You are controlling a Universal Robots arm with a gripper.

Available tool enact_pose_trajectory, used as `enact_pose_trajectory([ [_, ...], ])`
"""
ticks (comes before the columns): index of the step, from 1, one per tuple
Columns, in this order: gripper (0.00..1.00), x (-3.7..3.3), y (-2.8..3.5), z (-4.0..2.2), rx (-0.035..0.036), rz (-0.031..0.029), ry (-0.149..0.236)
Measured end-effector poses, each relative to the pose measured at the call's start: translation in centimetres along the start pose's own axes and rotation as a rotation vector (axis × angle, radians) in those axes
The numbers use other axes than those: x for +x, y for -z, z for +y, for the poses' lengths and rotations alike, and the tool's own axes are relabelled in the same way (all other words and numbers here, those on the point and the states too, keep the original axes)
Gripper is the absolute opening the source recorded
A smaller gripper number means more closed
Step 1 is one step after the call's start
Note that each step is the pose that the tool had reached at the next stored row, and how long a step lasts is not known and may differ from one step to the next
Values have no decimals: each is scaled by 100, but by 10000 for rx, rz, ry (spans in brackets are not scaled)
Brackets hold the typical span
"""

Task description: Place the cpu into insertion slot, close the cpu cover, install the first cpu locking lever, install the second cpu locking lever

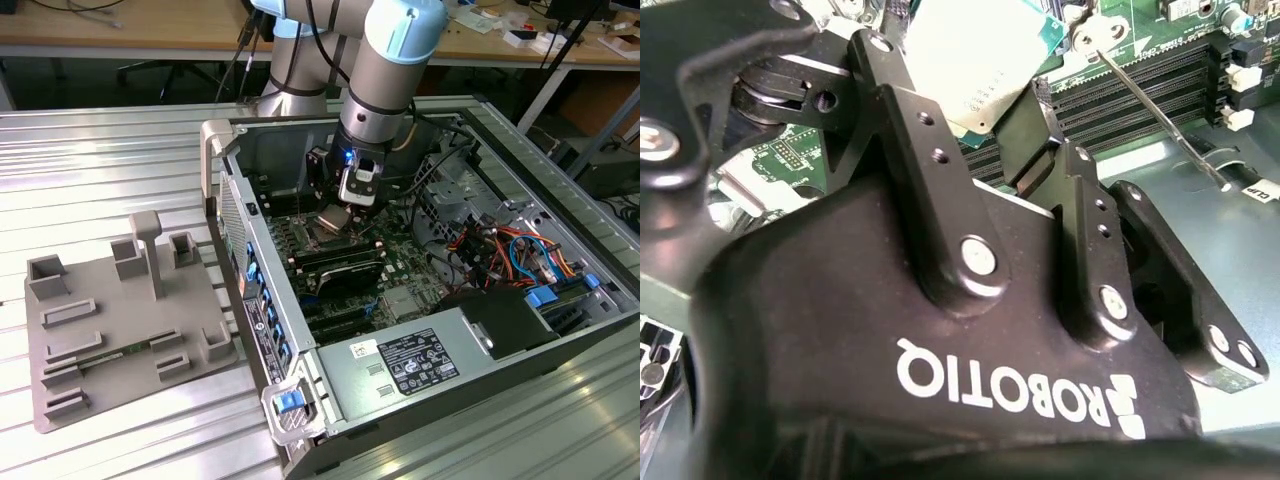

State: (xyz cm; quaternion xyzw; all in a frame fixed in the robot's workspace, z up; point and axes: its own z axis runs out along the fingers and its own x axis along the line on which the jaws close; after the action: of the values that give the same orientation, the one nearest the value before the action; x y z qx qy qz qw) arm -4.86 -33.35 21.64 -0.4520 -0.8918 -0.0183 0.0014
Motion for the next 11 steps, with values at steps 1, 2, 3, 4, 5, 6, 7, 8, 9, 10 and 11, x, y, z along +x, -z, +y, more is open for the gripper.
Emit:
enact_pose_trajectory([
  [1, 55, 0, 0, 0, -1, -2, -50],
  [2, 55, 0, 0, 0, -3, -7, -193],
  [3, 55, 0, 0, 0, -7, -14, -391],
  [4, 55, 0, 0, 0, -8, -17, -485],
  [5, 55, 0, 1, 0, -9, -22, -592],
  [6, 55, 2, 0, -1, -9, -29, -691],
  [7, 55, 5, 0, 0, 1, -45, -724],
  [8, 55, 6, 0, -3, 8, -57, -750],
  [9, 55, 10, 1, -8, 15, -67, -773],
  [10, 55, 14, 1, -14, 21, -79, -798],
  [11, 55, 18, 0, -18, 25, -88, -823],
])
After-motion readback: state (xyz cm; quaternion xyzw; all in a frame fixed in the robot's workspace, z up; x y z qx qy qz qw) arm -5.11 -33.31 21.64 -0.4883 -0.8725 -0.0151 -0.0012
